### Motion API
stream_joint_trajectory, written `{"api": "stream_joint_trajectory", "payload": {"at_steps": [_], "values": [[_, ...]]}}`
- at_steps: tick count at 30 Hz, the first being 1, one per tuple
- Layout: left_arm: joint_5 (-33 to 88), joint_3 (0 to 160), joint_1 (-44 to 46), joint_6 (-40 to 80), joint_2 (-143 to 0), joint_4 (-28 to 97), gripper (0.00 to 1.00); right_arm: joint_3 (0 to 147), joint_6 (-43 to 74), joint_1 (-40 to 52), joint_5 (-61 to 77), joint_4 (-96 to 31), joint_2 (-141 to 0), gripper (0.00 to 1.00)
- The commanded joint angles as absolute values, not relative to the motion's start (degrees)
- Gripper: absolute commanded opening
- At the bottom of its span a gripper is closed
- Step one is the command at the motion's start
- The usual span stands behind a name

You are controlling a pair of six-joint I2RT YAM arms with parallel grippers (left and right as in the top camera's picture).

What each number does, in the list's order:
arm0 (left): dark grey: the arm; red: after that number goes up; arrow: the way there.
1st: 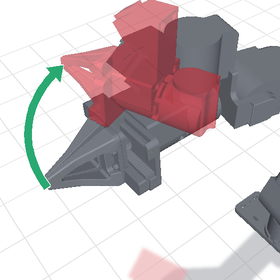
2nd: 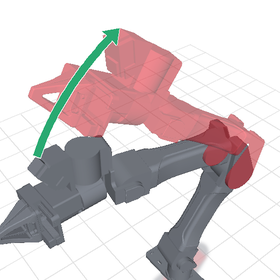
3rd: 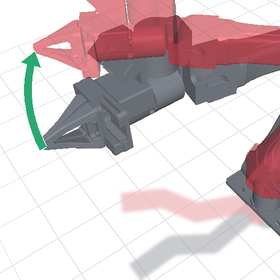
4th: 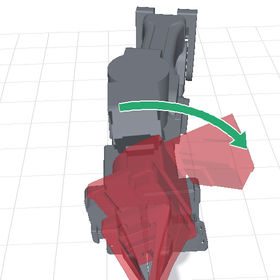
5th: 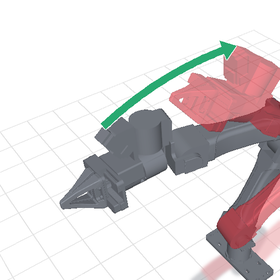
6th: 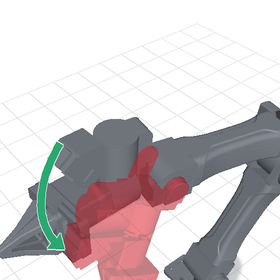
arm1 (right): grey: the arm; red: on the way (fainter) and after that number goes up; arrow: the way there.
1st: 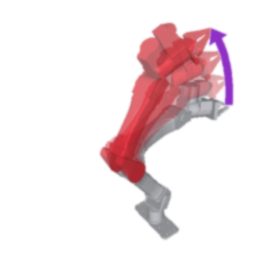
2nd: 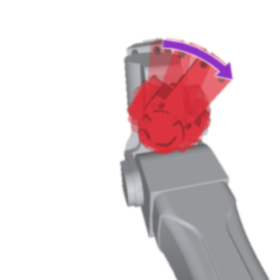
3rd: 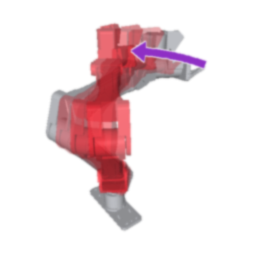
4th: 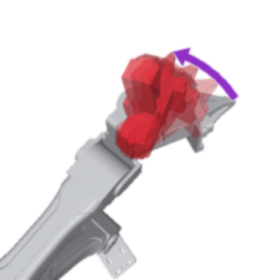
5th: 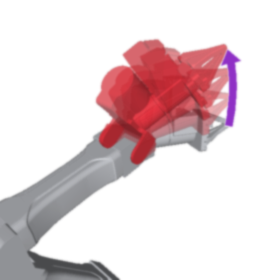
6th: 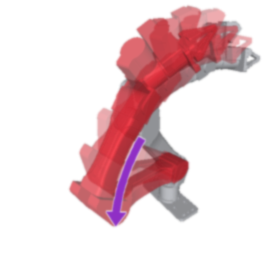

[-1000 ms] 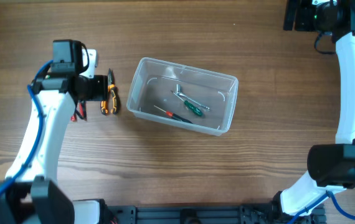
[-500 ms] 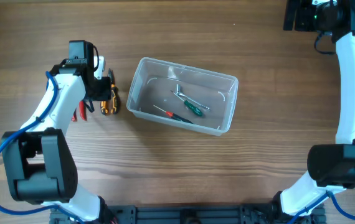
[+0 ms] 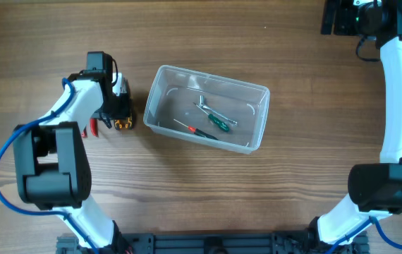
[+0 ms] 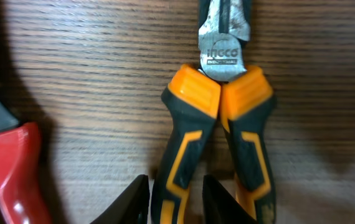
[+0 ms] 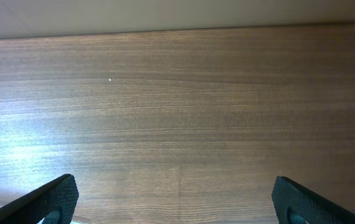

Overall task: Pack container
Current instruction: 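Reach left gripper down to orange-black pliers and grasp handles, then lift pliers with left gripper and lower them into container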

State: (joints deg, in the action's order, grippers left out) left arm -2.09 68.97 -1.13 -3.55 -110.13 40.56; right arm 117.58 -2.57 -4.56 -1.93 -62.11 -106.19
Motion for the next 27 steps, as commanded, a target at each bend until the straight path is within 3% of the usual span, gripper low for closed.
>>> {"api": "stream_joint_trajectory", "payload": {"at_steps": [1, 4, 6, 7, 15, 27], "values": [[-1.26, 69.65, -1.17, -2.76, -112.86, 39.57, 0.3, 117.62, -1.34, -4.36, -1.41, -61.95, -107.46, 1.0], [-1.04, 69.65, -1.17, -2.76, -113.06, 38.65, 0.29, 117.62, -1.34, -4.36, -1.41, -61.95, -107.46, 1.0], [-0.91, 69.65, -1.17, -2.76, -113.06, 38.09, 0.18, 117.62, -1.34, -4.36, -1.41, -61.98, -107.46, 1.0], [-0.91, 69.67, -1.17, -2.76, -113.06, 38.04, 0.04, 117.62, -1.34, -4.36, -1.41, -61.95, -107.46, 1.0], [-1.58, 73.14, -1.17, -2.76, -109.6, 38.28, 0.04, 117.62, -1.34, -4.36, -1.41, -61.95, -107.46, 1.0], [-5.21, 86.54, -0.43, -9.37, -89.49, 35.03, 0.04, 117.62, -1.34, -4.36, -1.41, -61.95, -107.46, 1.0]]}}
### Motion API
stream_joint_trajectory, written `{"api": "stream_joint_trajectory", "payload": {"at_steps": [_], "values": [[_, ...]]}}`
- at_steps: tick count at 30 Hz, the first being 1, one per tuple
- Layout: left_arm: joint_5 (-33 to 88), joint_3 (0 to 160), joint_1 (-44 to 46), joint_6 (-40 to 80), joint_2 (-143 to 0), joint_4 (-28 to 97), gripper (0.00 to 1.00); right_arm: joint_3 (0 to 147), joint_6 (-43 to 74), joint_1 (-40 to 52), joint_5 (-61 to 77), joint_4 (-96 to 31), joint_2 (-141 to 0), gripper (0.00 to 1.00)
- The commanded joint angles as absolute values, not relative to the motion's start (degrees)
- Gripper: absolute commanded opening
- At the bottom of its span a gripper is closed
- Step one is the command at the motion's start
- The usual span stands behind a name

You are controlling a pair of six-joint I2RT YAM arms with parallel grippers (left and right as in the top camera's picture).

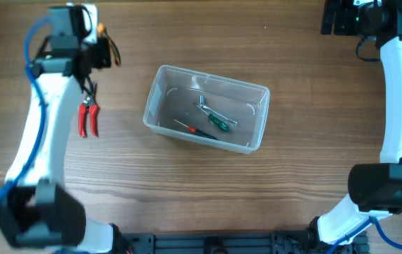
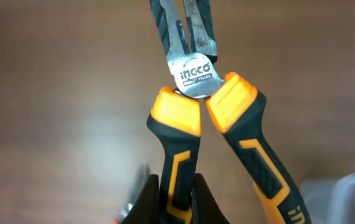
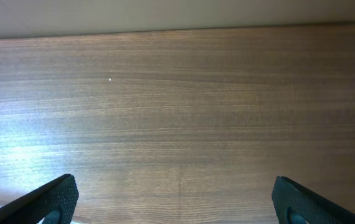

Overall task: Pack container
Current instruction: 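Lift pliers with left gripper and lower them into container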

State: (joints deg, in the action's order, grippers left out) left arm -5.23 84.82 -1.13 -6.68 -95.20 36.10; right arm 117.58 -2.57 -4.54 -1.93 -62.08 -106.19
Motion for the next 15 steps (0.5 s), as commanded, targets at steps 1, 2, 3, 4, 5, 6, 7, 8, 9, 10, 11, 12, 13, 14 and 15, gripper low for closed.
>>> {"api": "stream_joint_trajectory", "payload": {"at_steps": [1, 2, 3, 4, 5, 6, 7, 8, 9, 10, 11, 12, 13, 14, 15], "values": [[-2.13, 86.54, 0.43, -12.03, -87.7, 35.11, 0.04, 117.62, -1.34, -4.36, -1.41, -61.95, -107.46, 1.0], [0.3, 86.54, 1.34, -13.96, -86.61, 35.38, 0.04, 117.62, -1.34, -4.36, -1.41, -61.95, -107.46, 1.0], [2.7, 86.54, 2.55, -15.9, -85.76, 35.81, 0.04, 117.62, -1.34, -4.36, -1.41, -61.95, -107.46, 1.0], [5.34, 86.54, 4.01, -18.5, -85.19, 36.49, 0.04, 117.62, -1.37, -4.36, -1.41, -61.98, -107.46, 1.0], [7.57, 86.54, 5.5, -20.95, -84.99, 37.23, 0.04, 117.62, -1.34, -4.36, -1.41, -61.95, -107.46, 1.0], [9.93, 86.54, 7.27, -23.51, -84.97, 38.33, 0.04, 117.62, -1.37, -4.36, -1.41, -61.95, -107.46, 1.0], [11.68, 86.54, 8.62, -25.69, -85.06, 39.31, 0.04, 117.62, -1.34, -4.36, -1.41, -61.98, -107.46, 1.0], [13.17, 86.54, 10.0, -28.1, -85.19, 40.29, 0.04, 117.62, -1.34, -4.36, -1.41, -61.95, -107.46, 1.0], [14.44, 86.52, 11.46, -30.5, -85.3, 41.45, 0.04, 117.62, -1.34, -4.36, -1.41, -61.95, -107.46, 1.0], [15.53, 86.5, 13.58, -33.45, -85.52, 42.72, 0.04, 117.62, -1.34, -4.36, -1.41, -61.95, -107.46, 1.0], [16.36, 86.48, 15.0, -36.16, -85.73, 43.64, 0.04, 117.62, -1.34, -4.36, -1.41, -61.95, -107.46, 1.0], [17.3, 86.48, 16.49, -39.42, -86.06, 44.71, 0.04, 117.62, -1.34, -4.36, -1.41, -61.95, -107.46, 1.0], [18.04, 86.48, 18.26, -43.29, -86.54, 46.02, 0.04, 117.62, -1.34, -4.36, -1.41, -61.95, -107.46, 1.0], [18.02, 86.48, 19.92, -45.5, -87.09, 47.07, 0.04, 117.62, -1.34, -4.36, -1.41, -61.87, -107.46, 1.0], [18.02, 86.48, 21.26, -46.83, -87.61, 47.94, 0.04, 117.62, -1.34, -4.36, -1.41, -61.89, -107.46, 1.0]]}}
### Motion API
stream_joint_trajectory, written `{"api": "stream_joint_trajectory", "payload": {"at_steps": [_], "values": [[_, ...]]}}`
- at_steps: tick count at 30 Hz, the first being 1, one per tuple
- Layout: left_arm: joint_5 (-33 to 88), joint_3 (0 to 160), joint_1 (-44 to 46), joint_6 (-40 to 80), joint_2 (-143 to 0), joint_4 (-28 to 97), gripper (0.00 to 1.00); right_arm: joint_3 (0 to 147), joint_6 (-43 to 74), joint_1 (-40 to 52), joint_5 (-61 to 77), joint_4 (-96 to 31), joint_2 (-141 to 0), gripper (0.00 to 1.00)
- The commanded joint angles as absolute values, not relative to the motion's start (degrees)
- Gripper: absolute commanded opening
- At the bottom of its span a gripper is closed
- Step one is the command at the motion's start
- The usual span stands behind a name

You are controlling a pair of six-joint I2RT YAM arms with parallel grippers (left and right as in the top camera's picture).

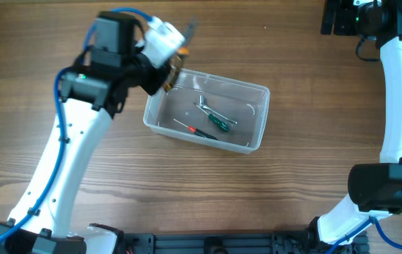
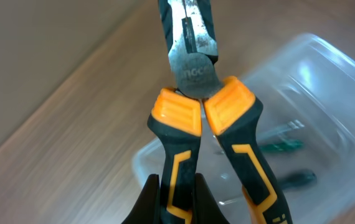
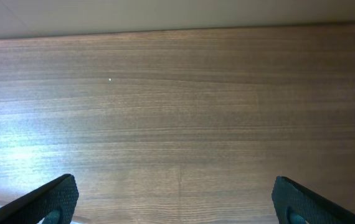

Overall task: Pack container
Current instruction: 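Lift pliers with left gripper and lower them into container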

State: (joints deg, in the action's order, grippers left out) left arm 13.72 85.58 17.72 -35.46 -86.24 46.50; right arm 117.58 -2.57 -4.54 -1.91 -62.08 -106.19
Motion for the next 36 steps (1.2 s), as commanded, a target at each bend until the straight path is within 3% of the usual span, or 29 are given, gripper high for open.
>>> {"api": "stream_joint_trajectory", "payload": {"at_steps": [1, 7, 15, 22, 24, 27, 33, 36], "values": [[18.02, 86.48, 22.11, -47.7, -88.07, 48.45, 0.04, 117.62, -1.34, -4.36, -1.41, -61.87, -107.46, 1.0], [18.06, 86.48, 24.67, -47.86, -93.47, 48.71, 0.04, 117.62, -1.34, -4.36, -1.41, -61.89, -107.46, 1.0], [18.7, 86.48, 24.67, -61.3, -106.85, 52.38, 0.04, 117.62, -1.34, -4.36, -1.41, -61.87, -107.46, 1.0], [18.65, 86.48, 24.67, -62.83, -115.07, 52.14, 0.06, 117.62, -1.37, -4.36, -1.41, -61.89, -107.46, 1.0], [18.65, 86.48, 24.67, -62.81, -116.07, 52.14, 0.12, 117.62, -1.34, -4.36, -1.41, -61.89, -107.46, 1.0], [18.65, 86.48, 24.64, -62.57, -116.27, 51.92, 0.42, 117.62, -1.34, -4.36, -1.41, -61.87, -107.46, 1.0], [18.68, 86.83, 24.64, -62.48, -115.79, 51.53, 0.42, 117.62, -1.34, -4.36, -1.41, -61.87, -107.46, 1.0], [18.61, 89.67, 24.58, -56.97, -113.62, 49.54, 0.46, 117.62, -1.34, -4.36, -1.41, -61.89, -107.46, 1.0]]}}
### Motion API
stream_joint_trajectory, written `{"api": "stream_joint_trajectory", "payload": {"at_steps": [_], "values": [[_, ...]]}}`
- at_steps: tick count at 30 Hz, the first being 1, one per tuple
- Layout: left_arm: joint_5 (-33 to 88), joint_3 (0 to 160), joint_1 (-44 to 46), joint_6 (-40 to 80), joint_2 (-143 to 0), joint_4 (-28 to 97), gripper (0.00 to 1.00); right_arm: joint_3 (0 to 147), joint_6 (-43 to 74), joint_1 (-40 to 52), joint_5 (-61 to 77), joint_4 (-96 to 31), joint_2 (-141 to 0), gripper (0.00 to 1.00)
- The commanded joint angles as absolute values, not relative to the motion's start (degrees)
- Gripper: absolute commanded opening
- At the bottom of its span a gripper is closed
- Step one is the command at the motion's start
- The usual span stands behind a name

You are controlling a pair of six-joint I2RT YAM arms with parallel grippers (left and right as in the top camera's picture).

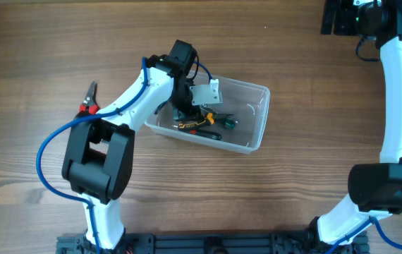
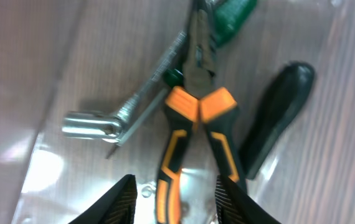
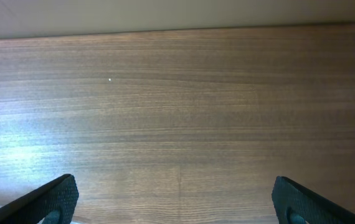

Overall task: Pack container
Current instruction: 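Lift pliers with left gripper and lower them into container, then open left gripper and withdraw it back toward the red shears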

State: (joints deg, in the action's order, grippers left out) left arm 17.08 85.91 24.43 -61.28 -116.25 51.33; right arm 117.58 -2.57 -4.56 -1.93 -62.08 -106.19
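Observation:
The clear plastic container (image 1: 259, 90) sits mid-table. My left gripper (image 1: 187, 111) is down inside its left half, open. The orange-and-black pliers (image 2: 194, 126) lie on the container floor, their handles between my spread fingers (image 2: 125, 200) with a gap on each side. In the overhead view the pliers (image 1: 199, 125) lie near the front wall. Beside them lie a silver socket wrench (image 2: 123, 120), a green-handled screwdriver (image 2: 228, 12) and a black handle (image 2: 278, 115). My right gripper (image 3: 174, 202) is open over bare wood at the far right corner (image 1: 342, 17).
Red-handled pliers (image 1: 88, 100) lie on the table left of the container, partly under my left arm. The right arm runs down the right edge of the table. The container's right half holds nothing.
My left gripper was shut on one handle of the orange pliers above the container's left rim. Now it is inside the container, open, and the pliers lie on the floor.
My left gripper stood open around one handle of the orange pliers on the table beside the red pliers. Then it was shut on that handle, raised at the far left. Then it held them over the container's rim, and now they lie inside. The right arm stayed still.

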Motion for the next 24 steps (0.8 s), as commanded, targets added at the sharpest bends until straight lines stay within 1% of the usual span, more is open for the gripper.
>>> {"api": "stream_joint_trajectory", "payload": {"at_steps": [1, 2, 3, 4, 5, 6, 8, 9, 10, 11, 12, 15, 17, 19, 22, 23, 24], "values": [[18.55, 91.79, 24.47, -54.43, -112.27, 48.53, 0.47, 117.62, -1.37, -4.36, -1.41, -61.87, -107.46, 1.0], [18.15, 93.56, 24.27, -52.84, -111.28, 47.83, 0.51, 117.62, -1.34, -4.36, -1.41, -61.87, -107.46, 1.0], [14.74, 96.84, 23.81, -47.64, -109.23, 45.82, 0.54, 117.62, -1.34, -4.36, -1.41, -61.87, -107.46, 1.0], [11.66, 98.24, 23.49, -44.03, -108.16, 44.6, 0.54, 117.62, -1.34, -4.36, -1.41, -61.89, -107.46, 1.0], [5.19, 99.68, 22.94, -37.12, -106.59, 42.5, 0.58, 117.62, -1.34, -4.36, -1.41, -61.89, -107.46, 1.0], [-1.56, 100.22, 22.39, -31.51, -105.36, 41.01, 0.54, 117.62, -1.34, -4.36, -1.41, -61.89, -107.46, 1.0], [-14.06, 100.25, 20.93, -23.92, -103.66, 40.6, 0.5, 117.62, -1.34, -4.36, -1.41, -61.87, -107.46, 1.0], [-19.49, 100.25, 19.73, -19.7, -103.11, 41.63, 0.47, 117.62, -1.34, -4.36, -1.41, -61.87, -107.46, 1.0], [-22.06, 100.25, 18.63, -16.73, -103.04, 43.33, 0.47, 117.62, -1.34, -4.36, -1.41, -61.89, -107.46, 1.0], [-22.55, 100.25, 16.82, -13.67, -102.96, 46.59, 0.51, 117.62, -1.34, -4.36, -1.41, -61.89, -107.46, 1.0], [-21.82, 100.25, 15.4, -10.94, -102.96, 49.45, 0.52, 117.62, -1.37, -4.36, -1.41, -61.89, -107.46, 1.0], [-18.28, 100.14, 10.5, -3.16, -103.55, 57.93, 0.51, 117.62, -1.34, -4.36, -1.41, -61.89, -107.46, 1.0], [-17.3, 100.07, 5.72, 5.08, -104.2, 63.83, 0.51, 117.62, -1.34, -4.36, -1.41, -61.87, -107.46, 1.0], [-16.56, 99.46, 2.72, 9.87, -104.27, 66.3, 0.51, 117.62, -1.34, -4.36, -1.41, -61.87, -107.46, 1.0], [-11.84, 97.1, -2.81, 11.4, -104.27, 67.94, 0.49, 117.62, -1.34, -4.36, -1.41, -61.89, -107.46, 1.0], [-10.37, 95.68, -4.54, 11.38, -104.29, 67.53, 0.5, 117.62, -1.34, -4.36, -1.41, -61.87, -107.46, 1.0], [-8.88, 94.02, -6.22, 11.35, -104.29, 67.05, 0.53, 117.62, -1.34, -4.36, -1.41, -61.87, -107.46, 1.0]]}}
